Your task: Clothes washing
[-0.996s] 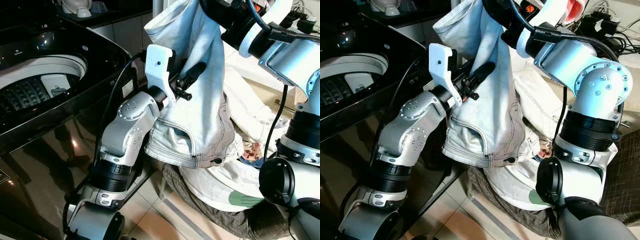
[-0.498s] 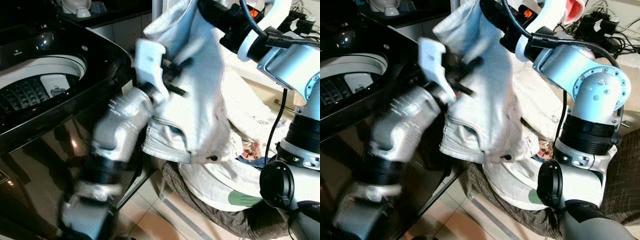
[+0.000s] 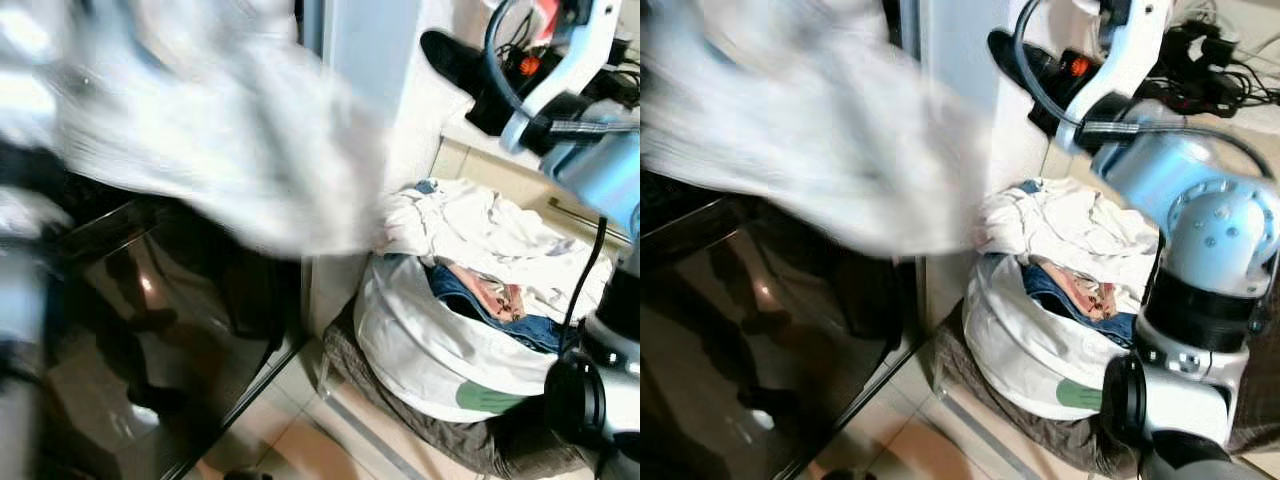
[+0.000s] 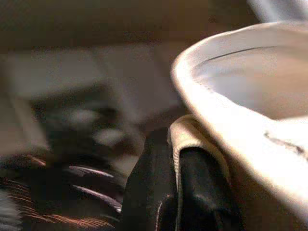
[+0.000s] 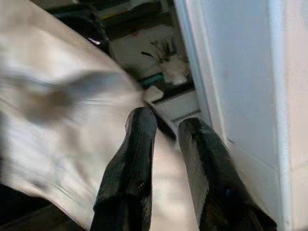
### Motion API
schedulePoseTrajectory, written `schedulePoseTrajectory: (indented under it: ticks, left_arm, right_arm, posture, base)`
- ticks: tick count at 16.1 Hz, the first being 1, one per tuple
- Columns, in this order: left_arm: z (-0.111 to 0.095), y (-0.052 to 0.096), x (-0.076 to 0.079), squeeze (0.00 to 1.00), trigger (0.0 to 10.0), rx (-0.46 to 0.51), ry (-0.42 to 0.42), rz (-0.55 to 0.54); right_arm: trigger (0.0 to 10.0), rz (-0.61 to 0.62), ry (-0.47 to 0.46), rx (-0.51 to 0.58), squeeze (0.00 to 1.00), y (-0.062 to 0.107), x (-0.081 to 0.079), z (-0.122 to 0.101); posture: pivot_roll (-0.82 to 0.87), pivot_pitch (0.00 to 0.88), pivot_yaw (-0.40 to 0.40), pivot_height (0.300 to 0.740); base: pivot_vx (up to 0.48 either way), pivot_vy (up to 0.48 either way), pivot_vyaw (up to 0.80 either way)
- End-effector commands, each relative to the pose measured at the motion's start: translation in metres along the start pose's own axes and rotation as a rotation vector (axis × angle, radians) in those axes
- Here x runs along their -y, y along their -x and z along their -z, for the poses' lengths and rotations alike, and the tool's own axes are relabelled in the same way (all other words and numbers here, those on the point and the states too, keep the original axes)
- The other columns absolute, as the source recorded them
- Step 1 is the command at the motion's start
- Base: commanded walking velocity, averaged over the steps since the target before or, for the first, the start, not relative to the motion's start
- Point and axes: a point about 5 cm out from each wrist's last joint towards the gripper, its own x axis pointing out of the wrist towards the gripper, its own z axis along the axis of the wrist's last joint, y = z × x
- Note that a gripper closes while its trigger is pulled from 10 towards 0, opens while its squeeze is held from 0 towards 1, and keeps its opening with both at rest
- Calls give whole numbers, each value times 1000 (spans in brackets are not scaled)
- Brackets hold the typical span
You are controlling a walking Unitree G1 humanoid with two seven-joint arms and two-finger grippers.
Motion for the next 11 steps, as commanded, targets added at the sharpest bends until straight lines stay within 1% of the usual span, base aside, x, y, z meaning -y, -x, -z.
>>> schedulePoseTrajectory:
  ticks: [1, 2, 3, 4, 5, 6, 7, 8, 9, 10, 11]
  left_arm:
    - [-37, -11, -26, 0, 0, 154, -147, -145]
    - [-35, -12, -22, 0, 0, 144, -172, -137]
    - [-23, -12, -9, 0, 0, 106, -253, -105]
    - [-8, -11, 5, 0, 0, 57, -331, -50]
    - [18, -5, 27, 0, 0, -30, -373, 35]
    - [32, -1, 38, 0, 0, -95, -381, 90]
    - [56, 9, 57, 0, 0, -192, -347, 191]
    - [80, 23, 76, 0, 4471, -316, -315, 332]
    - [90, 29, 83, 0, 6980, -367, -311, 371]
    - [101, 37, 89, 0, 3725, -431, -299, 416]
    - [112, 46, 92, 0, 10000, -498, -308, 450]
  right_arm:
    - [10000, 22, 53, 1, 0, 3, 0, 0]
    - [10000, 25, 65, 0, 0, 3, 0, 1]
    - [10000, 31, 94, -7, 0, 3, -1, 4]
    - [10000, 32, 116, -17, 0, 3, -3, 8]
    - [10000, 24, 140, -43, 0, 3, -7, 15]
    - [10000, 21, 148, -54, 0, 3, -8, 18]
    - [10000, 12, 166, -78, 0, 4, -12, 25]
    - [10000, 3, 186, -103, 0, 4, -14, 30]
    - [10000, -2, 194, -115, 0, 4, -16, 33]
    - [10000, -6, 199, -126, 0, 4, -17, 36]
    - [10000, -10, 212, -146, 0, 3, -18, 39]
  posture:
    - [-22, 0, 31, 740]
    - [-24, 0, 34, 740]
    - [-28, 0, 38, 740]
    - [-33, 0, 42, 740]
    - [-38, 0, 46, 740]
    - [-42, 0, 47, 740]
    - [-47, 0, 49, 740]
    - [-48, 0, 46, 740]
    - [-50, 0, 47, 740]
    - [-51, 0, 44, 740]
    - [-51, 0, 40, 740]
  base:
    - [0, 0, 0]
    - [0, 0, 0]
    - [0, 0, 0]
    - [0, 0, 0]
    - [0, 0, 0]
    - [0, 0, 0]
    - [0, 0, 0]
    - [0, 0, 0]
    - [0, 0, 0]
    - [0, 0, 0]
    - [0, 0, 0]
